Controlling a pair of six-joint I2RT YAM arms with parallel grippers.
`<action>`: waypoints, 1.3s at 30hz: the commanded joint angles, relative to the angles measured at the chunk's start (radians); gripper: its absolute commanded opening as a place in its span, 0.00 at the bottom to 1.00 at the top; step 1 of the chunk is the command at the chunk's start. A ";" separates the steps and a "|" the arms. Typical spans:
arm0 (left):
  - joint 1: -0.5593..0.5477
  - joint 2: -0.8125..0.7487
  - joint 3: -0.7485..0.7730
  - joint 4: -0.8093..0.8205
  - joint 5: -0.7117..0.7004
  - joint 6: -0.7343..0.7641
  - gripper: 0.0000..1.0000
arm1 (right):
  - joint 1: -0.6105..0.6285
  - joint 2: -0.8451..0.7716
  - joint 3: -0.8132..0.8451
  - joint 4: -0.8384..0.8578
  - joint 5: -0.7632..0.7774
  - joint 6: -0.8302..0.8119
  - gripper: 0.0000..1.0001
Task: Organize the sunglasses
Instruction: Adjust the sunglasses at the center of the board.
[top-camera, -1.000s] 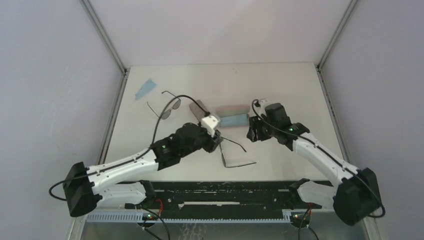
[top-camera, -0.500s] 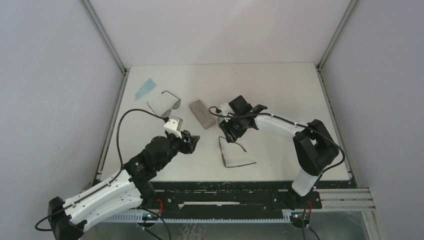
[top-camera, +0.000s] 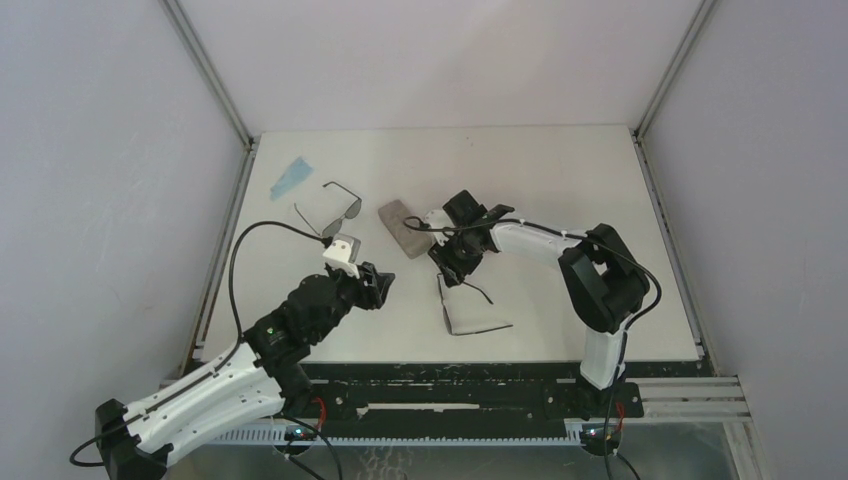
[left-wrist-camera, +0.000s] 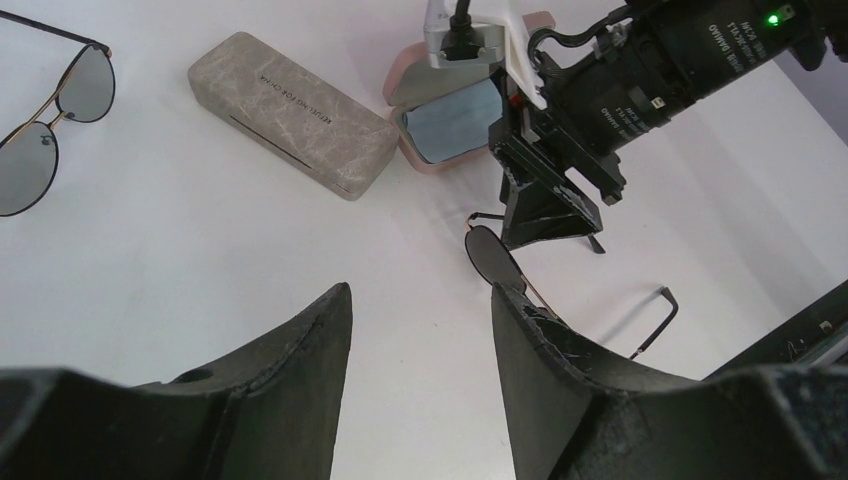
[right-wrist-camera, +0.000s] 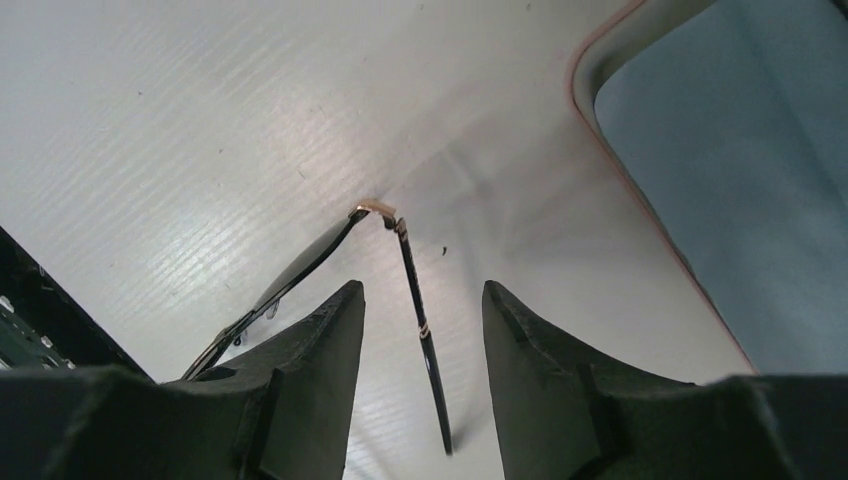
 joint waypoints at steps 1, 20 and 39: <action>0.009 -0.010 -0.005 0.013 -0.017 -0.003 0.58 | 0.008 0.023 0.066 0.026 -0.013 -0.016 0.45; 0.009 -0.017 -0.013 0.011 -0.006 -0.007 0.57 | 0.009 0.026 0.089 0.019 -0.061 -0.001 0.03; 0.011 0.005 0.063 -0.009 0.031 -0.037 0.57 | -0.191 -0.323 -0.281 0.179 0.047 0.673 0.00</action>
